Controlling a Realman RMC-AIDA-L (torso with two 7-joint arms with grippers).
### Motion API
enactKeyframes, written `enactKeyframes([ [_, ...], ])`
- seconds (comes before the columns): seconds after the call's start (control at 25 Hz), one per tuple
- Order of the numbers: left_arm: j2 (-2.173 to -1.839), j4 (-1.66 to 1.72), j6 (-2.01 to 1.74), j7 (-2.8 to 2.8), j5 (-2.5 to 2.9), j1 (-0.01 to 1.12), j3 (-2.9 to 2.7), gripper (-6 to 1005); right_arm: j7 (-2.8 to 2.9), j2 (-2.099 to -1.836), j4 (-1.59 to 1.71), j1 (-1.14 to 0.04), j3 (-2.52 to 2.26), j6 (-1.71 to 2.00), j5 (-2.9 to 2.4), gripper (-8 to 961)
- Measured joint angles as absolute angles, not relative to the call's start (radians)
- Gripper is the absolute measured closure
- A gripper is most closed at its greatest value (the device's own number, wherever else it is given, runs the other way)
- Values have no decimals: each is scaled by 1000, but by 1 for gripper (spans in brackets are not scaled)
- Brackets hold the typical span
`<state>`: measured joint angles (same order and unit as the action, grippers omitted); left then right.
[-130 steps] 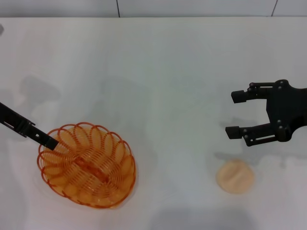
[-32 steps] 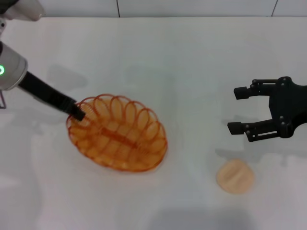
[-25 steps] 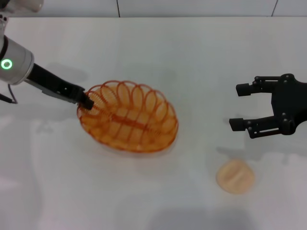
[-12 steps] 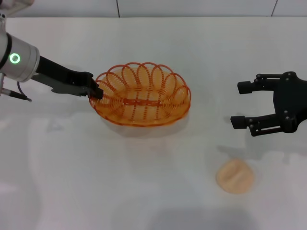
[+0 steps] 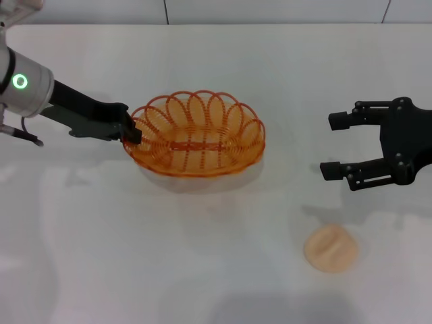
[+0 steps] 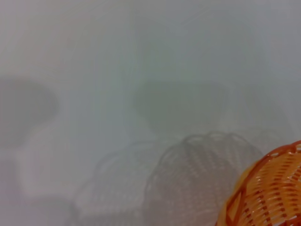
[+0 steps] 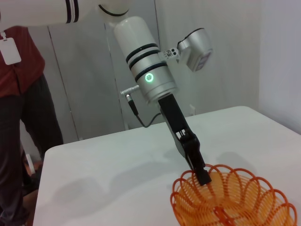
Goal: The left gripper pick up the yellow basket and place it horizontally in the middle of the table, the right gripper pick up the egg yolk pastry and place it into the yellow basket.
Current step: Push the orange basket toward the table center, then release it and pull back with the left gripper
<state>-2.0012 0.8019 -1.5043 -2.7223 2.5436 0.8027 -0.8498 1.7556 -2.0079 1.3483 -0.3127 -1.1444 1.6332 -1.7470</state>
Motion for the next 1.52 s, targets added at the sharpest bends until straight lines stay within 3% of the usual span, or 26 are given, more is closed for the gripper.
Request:
enactKeyframes([
  [1.12,-2046,627,-1348,-2682,2517,863,-850,922,1756,-2008,1349,-311,-1143,1687,-1738,109],
  [1.52,-2033,627,-1357,-2711,2557,868,-854,923,1756,-2009,1351,-309,-1143,1697,-1738,109],
])
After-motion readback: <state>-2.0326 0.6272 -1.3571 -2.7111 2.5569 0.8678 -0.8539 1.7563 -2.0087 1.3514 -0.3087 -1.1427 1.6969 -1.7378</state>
